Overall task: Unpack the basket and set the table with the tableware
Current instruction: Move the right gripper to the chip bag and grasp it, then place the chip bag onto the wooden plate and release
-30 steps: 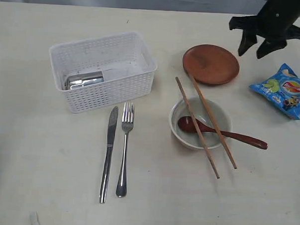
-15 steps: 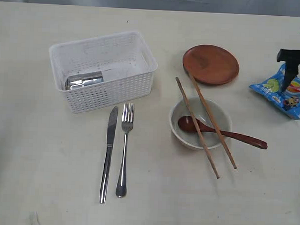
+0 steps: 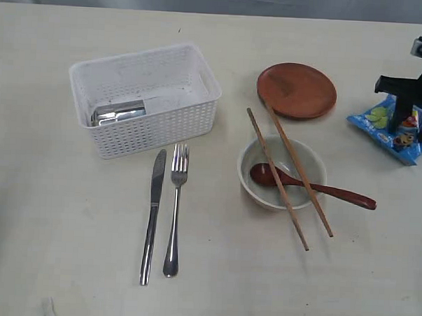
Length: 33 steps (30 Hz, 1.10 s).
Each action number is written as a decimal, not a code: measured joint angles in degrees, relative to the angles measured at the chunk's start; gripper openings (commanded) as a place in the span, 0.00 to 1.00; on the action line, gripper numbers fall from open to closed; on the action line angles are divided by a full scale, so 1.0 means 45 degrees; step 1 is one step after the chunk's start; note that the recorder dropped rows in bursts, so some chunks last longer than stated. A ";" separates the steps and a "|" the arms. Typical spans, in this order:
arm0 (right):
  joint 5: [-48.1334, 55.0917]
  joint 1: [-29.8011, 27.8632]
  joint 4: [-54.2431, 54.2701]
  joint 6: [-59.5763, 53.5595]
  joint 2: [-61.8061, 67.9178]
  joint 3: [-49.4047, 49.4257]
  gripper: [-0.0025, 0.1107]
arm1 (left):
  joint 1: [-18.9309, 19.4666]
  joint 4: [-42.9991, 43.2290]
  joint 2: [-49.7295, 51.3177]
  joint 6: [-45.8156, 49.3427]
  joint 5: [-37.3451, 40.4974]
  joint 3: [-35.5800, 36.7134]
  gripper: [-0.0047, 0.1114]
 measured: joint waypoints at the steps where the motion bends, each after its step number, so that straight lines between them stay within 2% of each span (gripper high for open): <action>1: 0.0000 0.0000 0.0000 -0.0063 0.0019 0.0000 0.13 | 0.0000 0.0000 0.0000 0.0000 0.0000 0.0000 0.04; 2: 0.0000 0.0000 0.0000 -0.0141 0.0019 0.0000 0.05 | 0.0000 0.0000 0.0000 0.0000 0.0000 0.0000 0.04; 3: 0.0000 0.0000 0.0000 -0.0257 0.0019 0.0000 0.02 | 0.0000 0.0000 0.0000 0.0000 0.0000 0.0000 0.04; 14: 0.0000 0.0028 0.0343 -0.1049 -0.0474 -0.0195 0.02 | 0.0000 0.0000 0.0000 0.0000 0.0000 0.0000 0.04; 18: 0.0053 0.0442 0.0343 -0.1182 -0.1133 -0.0875 0.02 | 0.0000 0.0000 0.0000 0.0000 0.0000 0.0000 0.04; 24: 0.0927 0.2001 0.0539 -0.1437 -0.1418 -0.2482 0.02 | 0.0000 0.0000 0.0000 0.0000 0.0000 0.0000 0.04; 28: 0.1268 0.3480 0.0777 -0.1255 -0.0686 -0.3805 0.02 | 0.0000 0.0000 0.0000 0.0000 0.0000 0.0000 0.04; 33: 0.1941 0.4221 0.0956 -0.0439 0.0926 -0.5376 0.02 | 0.0000 0.0000 0.0000 0.0000 0.0000 0.0000 0.04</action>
